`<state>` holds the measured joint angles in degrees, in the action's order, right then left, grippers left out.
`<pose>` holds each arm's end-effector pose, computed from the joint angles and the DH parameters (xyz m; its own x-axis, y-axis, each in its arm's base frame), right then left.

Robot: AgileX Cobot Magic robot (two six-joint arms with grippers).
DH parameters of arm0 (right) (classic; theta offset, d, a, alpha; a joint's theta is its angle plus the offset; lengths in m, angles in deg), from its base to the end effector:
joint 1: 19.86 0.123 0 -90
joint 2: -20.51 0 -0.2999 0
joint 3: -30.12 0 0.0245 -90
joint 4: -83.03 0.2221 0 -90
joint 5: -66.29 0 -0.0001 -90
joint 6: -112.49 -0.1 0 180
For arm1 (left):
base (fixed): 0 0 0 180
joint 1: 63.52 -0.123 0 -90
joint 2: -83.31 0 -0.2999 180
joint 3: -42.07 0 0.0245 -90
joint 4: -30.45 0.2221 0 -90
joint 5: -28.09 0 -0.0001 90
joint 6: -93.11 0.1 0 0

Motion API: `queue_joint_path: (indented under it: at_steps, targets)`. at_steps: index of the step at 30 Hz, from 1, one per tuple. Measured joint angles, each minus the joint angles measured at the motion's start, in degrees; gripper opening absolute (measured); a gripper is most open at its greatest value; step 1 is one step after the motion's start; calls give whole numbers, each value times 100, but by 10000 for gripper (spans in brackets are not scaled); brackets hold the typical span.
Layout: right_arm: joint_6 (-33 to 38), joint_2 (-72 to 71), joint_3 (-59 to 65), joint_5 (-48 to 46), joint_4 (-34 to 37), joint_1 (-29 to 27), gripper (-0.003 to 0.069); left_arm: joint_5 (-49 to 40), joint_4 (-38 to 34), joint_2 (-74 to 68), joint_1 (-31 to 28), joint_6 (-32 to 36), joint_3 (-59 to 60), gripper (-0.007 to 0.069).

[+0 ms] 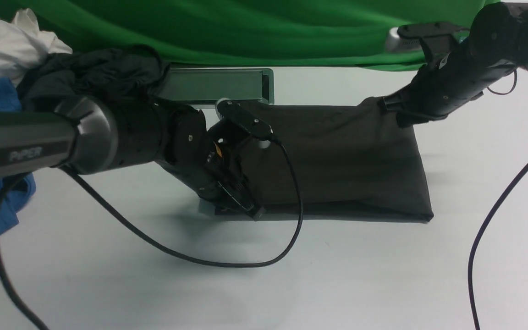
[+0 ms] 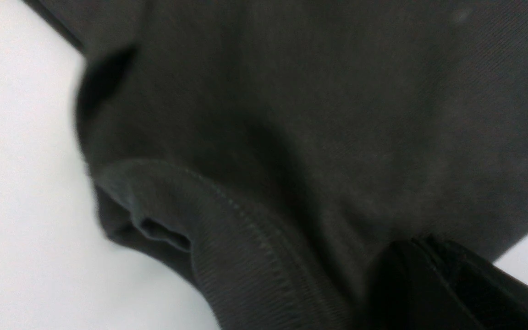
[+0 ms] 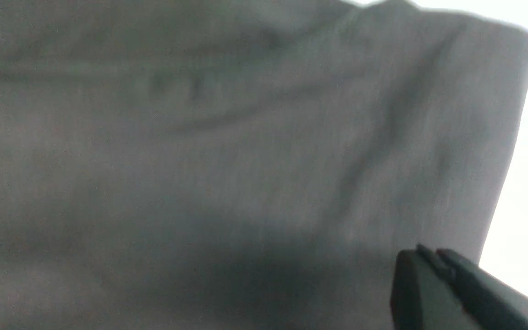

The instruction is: Fold a long-sleeved shirt on a white desktop.

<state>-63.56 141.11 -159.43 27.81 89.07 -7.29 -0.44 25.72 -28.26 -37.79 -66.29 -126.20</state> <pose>0.4080 0.0977 0.2383 -0.8432 -0.1740 -0.5086 -0.2382 0.9692 0.0633 0.3195 -0.1583 0.2124 -0.6335 0.6193 -0.4638 0.6568 0.7473 0.1007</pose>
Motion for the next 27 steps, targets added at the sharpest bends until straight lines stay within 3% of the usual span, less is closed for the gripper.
queue_joint_path:
  at_steps: [8,16,20,27]
  targets:
    - [-23,241,6,990,6,0,37,119,13,1554,0,31,0,18]
    - [119,-160,24,177,-24,-10,50,910,19,3840,0,31,1058,18]
    - [126,-1285,341,-419,-60,-10,50,1688,-1,5718,0,31,2436,18]
    - [-191,-3632,1960,-559,-79,-10,48,2334,-8,8302,0,31,3992,18]
